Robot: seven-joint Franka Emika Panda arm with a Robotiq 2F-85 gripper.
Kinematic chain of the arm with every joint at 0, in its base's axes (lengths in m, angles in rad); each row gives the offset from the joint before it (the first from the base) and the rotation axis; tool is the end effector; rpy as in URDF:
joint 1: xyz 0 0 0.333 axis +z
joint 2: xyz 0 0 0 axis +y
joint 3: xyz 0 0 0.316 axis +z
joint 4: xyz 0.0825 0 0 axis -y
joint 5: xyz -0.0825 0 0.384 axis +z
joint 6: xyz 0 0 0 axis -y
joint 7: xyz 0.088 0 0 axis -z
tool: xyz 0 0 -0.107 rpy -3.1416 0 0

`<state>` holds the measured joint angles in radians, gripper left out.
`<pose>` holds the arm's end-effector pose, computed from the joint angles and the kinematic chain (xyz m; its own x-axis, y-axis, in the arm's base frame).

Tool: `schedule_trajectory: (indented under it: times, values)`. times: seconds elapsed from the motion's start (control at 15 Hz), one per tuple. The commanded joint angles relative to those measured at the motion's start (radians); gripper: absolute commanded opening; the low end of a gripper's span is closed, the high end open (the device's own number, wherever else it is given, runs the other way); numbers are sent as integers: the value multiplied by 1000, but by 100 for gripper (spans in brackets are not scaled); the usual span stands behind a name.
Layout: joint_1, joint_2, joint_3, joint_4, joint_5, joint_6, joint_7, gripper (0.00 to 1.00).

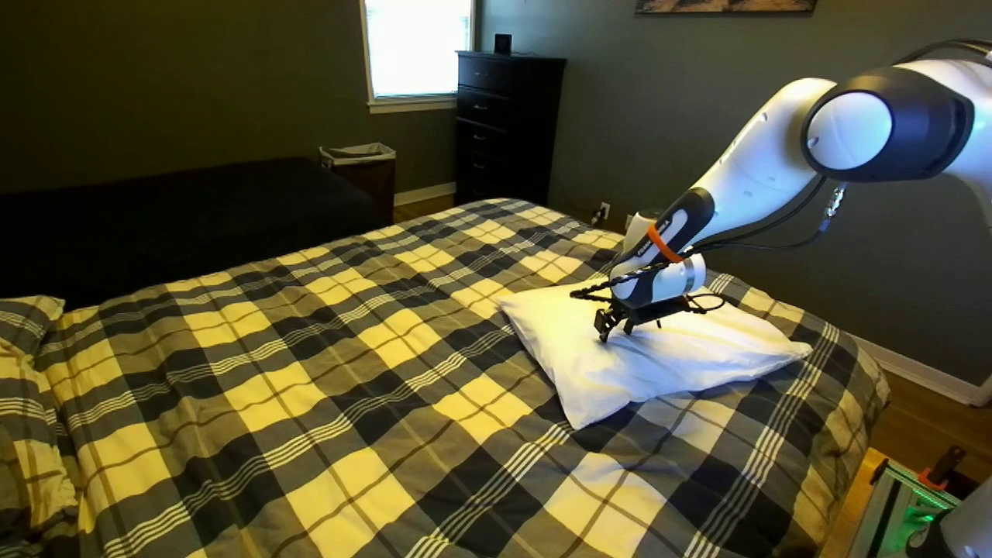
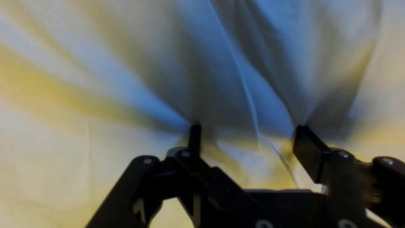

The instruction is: Move the pillow

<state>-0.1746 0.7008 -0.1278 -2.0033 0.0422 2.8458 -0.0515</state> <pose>0.5795 -0.1827 0.1183 0.9590 -0.2441 0.1442 -0.2561 -0.9640 0.0717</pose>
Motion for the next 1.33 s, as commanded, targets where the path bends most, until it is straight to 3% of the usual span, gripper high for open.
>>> schedule_trajectory:
  times: [0.0,0.4,0.73,1.0,1.27]
  values:
    - [20,72,-16,56,-14,15,43,42]
    - [23,84,-17,73,-14,11,48,2]
    - [41,-24,-32,-5,-29,15,41,1]
    - [158,-174,-134,-116,-148,69,63,1]
    - [270,-265,-239,-145,-305,102,96,1]
